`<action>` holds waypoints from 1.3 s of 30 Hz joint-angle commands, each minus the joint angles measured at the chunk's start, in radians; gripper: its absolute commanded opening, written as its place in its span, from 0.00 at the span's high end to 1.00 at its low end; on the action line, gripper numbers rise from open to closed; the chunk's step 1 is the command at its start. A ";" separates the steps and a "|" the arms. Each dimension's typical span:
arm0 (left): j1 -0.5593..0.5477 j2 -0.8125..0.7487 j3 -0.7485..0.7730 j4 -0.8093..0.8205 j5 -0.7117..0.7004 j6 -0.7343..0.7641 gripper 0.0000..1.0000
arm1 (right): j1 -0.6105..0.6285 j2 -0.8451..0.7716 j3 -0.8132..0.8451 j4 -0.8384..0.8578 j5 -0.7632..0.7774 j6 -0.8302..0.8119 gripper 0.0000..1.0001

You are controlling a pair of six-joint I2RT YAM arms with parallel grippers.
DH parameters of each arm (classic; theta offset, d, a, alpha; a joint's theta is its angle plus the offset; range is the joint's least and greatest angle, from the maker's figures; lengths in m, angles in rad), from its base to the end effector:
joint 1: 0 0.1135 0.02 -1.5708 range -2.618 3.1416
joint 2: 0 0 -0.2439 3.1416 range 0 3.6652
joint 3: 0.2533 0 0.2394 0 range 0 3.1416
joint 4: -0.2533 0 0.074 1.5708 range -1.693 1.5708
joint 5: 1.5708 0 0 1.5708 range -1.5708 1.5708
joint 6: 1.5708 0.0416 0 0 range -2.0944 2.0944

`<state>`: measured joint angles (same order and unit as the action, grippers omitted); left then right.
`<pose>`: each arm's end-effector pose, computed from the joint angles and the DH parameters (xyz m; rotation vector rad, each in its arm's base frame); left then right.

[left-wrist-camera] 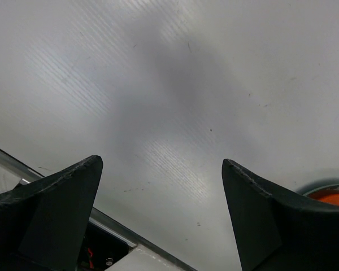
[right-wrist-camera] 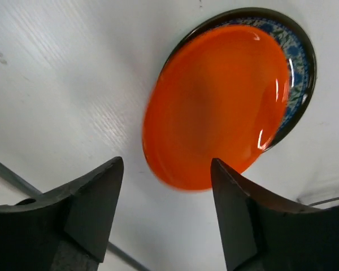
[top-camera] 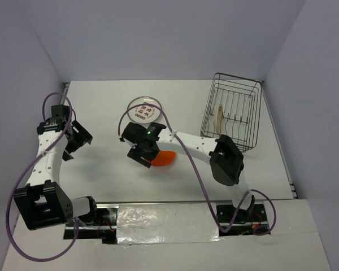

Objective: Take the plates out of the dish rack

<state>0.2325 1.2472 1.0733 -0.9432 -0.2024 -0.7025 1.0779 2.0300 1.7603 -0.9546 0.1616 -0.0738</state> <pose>0.2232 0.0614 0.2606 -1.2508 2.3397 0.1194 0.1983 0.3550 0.2200 -1.4707 2.3371 0.0365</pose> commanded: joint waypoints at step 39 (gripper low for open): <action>-0.509 0.153 0.264 0.038 0.141 0.204 0.00 | -0.911 -0.225 -0.128 0.174 -0.004 0.459 0.54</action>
<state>-0.2733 1.4033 1.3323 -0.8906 -0.0608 -0.5240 0.1780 1.7874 1.5982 -0.8257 0.1619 0.4057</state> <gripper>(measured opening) 0.995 0.472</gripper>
